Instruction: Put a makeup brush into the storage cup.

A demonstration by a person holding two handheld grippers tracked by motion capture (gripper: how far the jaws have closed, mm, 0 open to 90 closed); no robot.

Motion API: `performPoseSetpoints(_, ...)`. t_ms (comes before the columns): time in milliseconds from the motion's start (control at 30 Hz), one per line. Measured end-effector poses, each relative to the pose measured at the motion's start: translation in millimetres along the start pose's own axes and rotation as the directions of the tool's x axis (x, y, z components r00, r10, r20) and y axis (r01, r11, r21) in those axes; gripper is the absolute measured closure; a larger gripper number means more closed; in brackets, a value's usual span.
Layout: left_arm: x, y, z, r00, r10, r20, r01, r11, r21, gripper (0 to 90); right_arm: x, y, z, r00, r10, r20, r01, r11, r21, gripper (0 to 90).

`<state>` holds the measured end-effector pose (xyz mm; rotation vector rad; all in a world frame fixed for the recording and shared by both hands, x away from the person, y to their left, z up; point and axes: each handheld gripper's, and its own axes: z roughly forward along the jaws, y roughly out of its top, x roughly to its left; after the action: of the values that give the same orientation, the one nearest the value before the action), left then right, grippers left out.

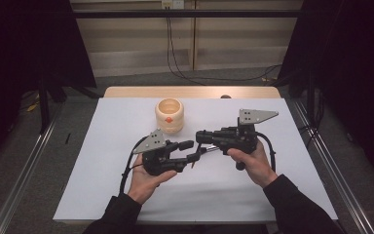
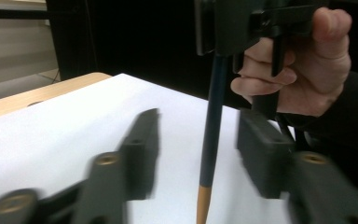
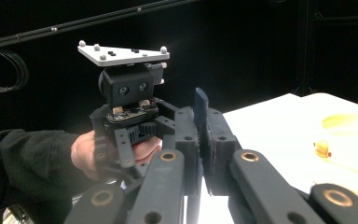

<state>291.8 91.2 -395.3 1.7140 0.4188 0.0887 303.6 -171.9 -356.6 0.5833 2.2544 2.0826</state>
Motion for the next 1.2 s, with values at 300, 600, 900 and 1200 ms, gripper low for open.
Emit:
performPoseSetpoints(300,0.6,-2.9,1.3,0.9992,0.003,-0.039,-0.002,0.9998,0.022,24.4,-1.7,3.1,-5.9,0.9999,0.001,0.010,-0.001,1.000,-0.016,85.8)
performPoseSetpoints(600,-2.5,-8.6,3.8,0.9990,0.029,-0.033,-0.027,0.9985,0.048,34.0,-1.7,6.7,-9.8,0.9999,0.002,0.012,-0.001,1.000,-0.030,85.8)
performPoseSetpoints(900,-5.7,-13.0,9.3,0.9984,0.051,-0.024,-0.049,0.9961,0.073,49.3,-0.7,8.4,-10.9,1.0000,0.003,0.005,-0.003,0.999,-0.042,85.8)
performPoseSetpoints(1200,-3.5,-21.8,7.6,0.9982,0.044,-0.042,-0.041,0.9969,0.068,53.4,-0.3,12.1,-16.2,1.0000,0.003,0.006,-0.002,0.998,-0.062,85.8)
